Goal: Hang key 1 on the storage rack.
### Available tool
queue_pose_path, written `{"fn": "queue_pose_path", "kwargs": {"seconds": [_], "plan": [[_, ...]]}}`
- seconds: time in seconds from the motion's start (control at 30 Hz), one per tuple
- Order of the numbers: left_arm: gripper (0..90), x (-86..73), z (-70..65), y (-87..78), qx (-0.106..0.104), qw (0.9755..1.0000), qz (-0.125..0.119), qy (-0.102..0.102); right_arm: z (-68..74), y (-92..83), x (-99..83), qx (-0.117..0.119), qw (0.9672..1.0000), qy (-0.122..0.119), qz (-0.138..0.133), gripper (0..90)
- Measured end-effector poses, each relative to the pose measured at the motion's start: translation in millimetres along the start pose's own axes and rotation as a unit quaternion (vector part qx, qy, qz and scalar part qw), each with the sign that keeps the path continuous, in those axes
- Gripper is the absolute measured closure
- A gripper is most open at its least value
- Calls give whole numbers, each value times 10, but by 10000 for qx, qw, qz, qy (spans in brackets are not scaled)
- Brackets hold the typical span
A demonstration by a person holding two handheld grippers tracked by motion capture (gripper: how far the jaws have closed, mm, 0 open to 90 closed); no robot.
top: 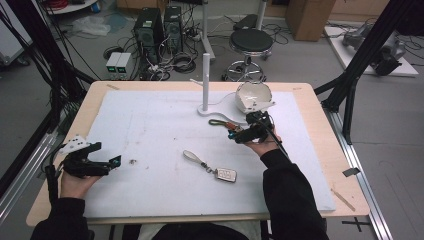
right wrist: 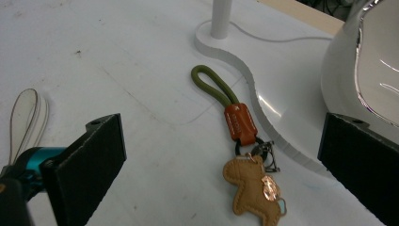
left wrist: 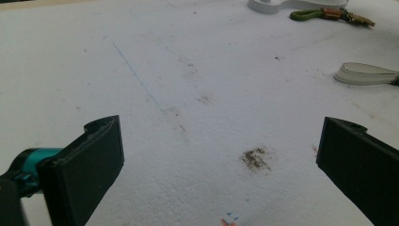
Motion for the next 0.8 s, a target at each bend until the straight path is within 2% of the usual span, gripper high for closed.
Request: {"fn": "queue_pose_path", "kwargs": {"seconds": [0.23, 0.33, 0.5, 0.77, 0.8], "plan": [[18, 0, 1, 1, -9, 10000, 11, 3, 27, 154, 51, 164, 9997, -62, 150, 4], [18, 0, 3, 2, -13, 10000, 17, 11, 36, 222, 106, 229, 9993, -163, 251, 8], [18, -3, 2, 6, -23, 10000, 26, -4, 11, 323, 178, 253, 9988, -260, 338, 11], [18, -3, 5, 7, -36, 10000, 23, -8, -36, 459, 208, 314, 9982, -235, 449, 27], [18, -3, 2, 8, -35, 10000, 23, -5, -42, 477, 199, 380, 9980, -236, 445, 38]]}}
Point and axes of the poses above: each handheld gripper's, and its own axes: y roughly forward along the jaws, x roughly out of its top, z roughly to its left, the point moved 3 cm from there along y, roughly forward along the jaws, and after that the axes turned 14 degrees about -y, right-handed, at the moved point
